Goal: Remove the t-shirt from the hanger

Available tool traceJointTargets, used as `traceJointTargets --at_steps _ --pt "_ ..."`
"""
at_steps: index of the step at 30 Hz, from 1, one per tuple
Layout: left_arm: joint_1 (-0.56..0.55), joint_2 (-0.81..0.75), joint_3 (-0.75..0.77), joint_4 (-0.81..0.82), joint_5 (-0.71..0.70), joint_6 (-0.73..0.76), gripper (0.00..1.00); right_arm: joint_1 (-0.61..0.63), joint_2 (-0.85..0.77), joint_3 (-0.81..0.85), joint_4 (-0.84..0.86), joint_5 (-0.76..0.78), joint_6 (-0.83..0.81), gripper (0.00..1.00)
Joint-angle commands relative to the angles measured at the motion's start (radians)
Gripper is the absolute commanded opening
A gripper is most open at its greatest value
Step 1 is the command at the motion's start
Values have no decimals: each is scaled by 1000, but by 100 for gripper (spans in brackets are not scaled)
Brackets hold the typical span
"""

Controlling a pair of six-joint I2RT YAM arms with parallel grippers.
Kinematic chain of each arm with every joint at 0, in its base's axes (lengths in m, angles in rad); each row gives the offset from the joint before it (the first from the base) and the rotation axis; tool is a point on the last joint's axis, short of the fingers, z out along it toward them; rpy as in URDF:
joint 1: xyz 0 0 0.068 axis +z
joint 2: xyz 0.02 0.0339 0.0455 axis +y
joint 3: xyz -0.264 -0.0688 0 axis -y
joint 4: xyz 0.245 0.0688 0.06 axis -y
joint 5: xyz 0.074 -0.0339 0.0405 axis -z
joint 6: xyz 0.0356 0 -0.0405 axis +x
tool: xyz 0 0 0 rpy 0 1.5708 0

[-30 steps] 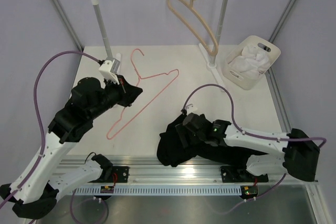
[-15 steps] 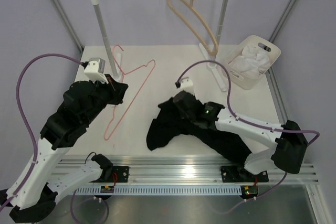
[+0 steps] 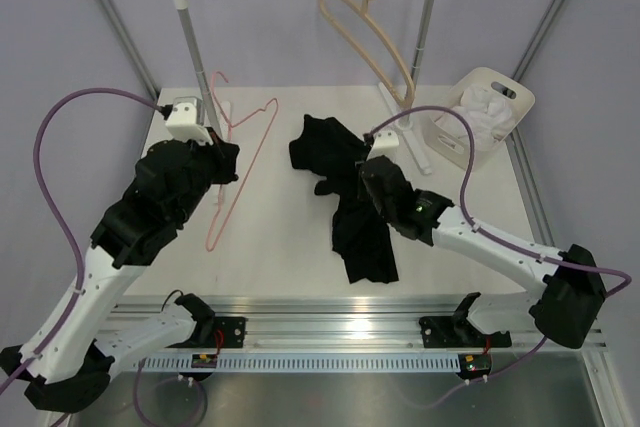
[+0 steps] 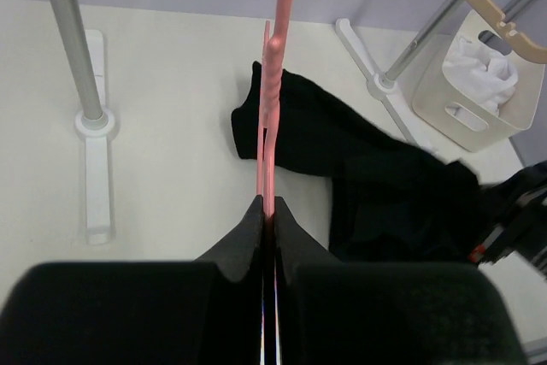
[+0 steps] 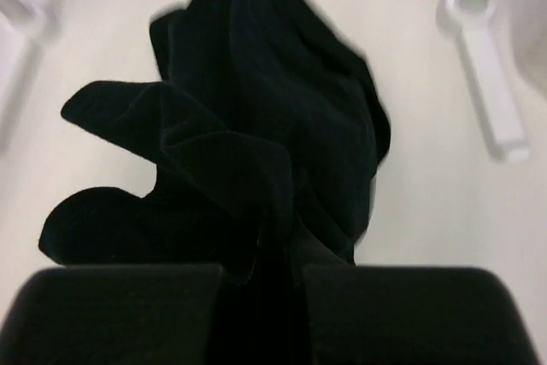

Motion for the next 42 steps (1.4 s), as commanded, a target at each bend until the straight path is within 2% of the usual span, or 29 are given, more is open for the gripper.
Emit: traceJointTargets --at_steps 1,2,3,4,5,8,9,11,15,25,28,32,36,42 --pt "2 32 -37 145 33 53 0 3 -3 -152 145 -75 126 0" --pt "2 33 -40 162 32 54 0 3 -3 -201 171 -93 139 7" --pt "2 38 -37 165 24 63 0 3 5 -210 187 -117 151 22" --pt "2 50 -16 159 -3 71 0 3 24 -201 179 -123 151 40" --pt "2 59 1 151 -25 80 0 3 37 -190 164 -129 136 66" --pt "2 91 59 174 -83 140 0 3 37 -164 127 -181 111 88" --pt "2 98 64 195 -85 178 0 3 26 -166 120 -211 113 99" --pt "2 119 91 249 -80 221 0 3 -26 -190 127 -231 126 100" --pt "2 205 185 251 -114 255 0 3 -136 -253 149 -275 151 100" --pt "11 441 344 324 -234 341 0 3 -421 -342 90 -278 169 100" --pt "36 472 358 355 -238 352 0 3 -501 -342 57 -323 150 100" --pt "100 496 340 422 -231 355 0 3 -604 -362 32 -272 154 99" --pt "122 512 329 516 -180 407 0 3 -728 -416 44 -289 168 100" --pt "123 506 344 575 -137 471 0 3 -781 -457 67 -212 182 99"
